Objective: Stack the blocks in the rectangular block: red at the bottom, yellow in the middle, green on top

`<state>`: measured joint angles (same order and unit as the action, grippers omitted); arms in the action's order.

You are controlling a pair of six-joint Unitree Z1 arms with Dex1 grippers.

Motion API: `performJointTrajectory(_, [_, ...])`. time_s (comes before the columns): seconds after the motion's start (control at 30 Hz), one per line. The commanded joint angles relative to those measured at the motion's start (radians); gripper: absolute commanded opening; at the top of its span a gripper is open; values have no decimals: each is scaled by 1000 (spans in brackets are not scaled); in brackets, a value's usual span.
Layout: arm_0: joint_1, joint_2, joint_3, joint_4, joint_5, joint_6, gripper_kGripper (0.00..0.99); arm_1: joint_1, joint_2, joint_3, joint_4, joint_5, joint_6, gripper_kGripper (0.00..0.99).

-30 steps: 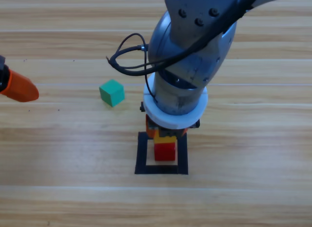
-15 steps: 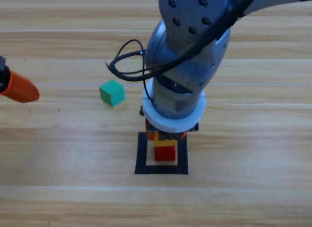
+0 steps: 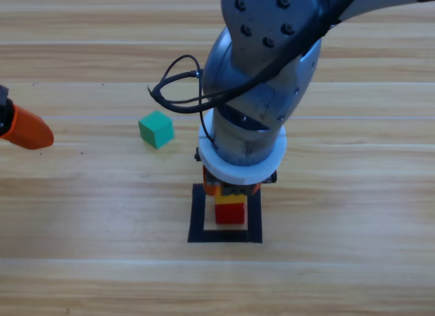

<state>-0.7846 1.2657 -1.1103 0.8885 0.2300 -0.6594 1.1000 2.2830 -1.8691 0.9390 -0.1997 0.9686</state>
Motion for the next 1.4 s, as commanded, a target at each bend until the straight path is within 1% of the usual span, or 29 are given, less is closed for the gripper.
performJointTrajectory(0.03, [15, -20, 21, -10, -6, 0, 989, 24, 76, -7, 21, -7, 13, 190])
performJointTrajectory(1.1, [15, -20, 35, -26, -6, 0, 989, 15, 104, -13, 21, 8, 12, 201])
performJointTrajectory(1.13, [15, -20, 35, -26, -6, 0, 989, 14, 105, -15, 21, 11, 10, 258])
performJointTrajectory(1.17, [15, -20, 35, -26, -6, 0, 989, 14, 108, -16, 21, 16, 10, 356])
performJointTrajectory(1.2, [15, -20, 35, -28, -6, 0, 989, 12, 115, -22, 21, 19, 9, 509])
performJointTrajectory(1.23, [15, -20, 38, -28, -6, 0, 989, 11, 124, -31, 21, 25, 9, 785])
performJointTrajectory(1.27, [15, -20, 38, -29, -6, 0, 989, 11, 128, -35, 21, 25, 9, 950])
performJointTrajectory(1.3, [15, -20, 40, -31, -6, 0, 989, 8, 131, -35, 21, 25, 9, 988])
performJointTrajectory(1.4, [15, -20, 40, -31, -6, 0, 989, 6, 130, -36, 21, 25, 9, 990])
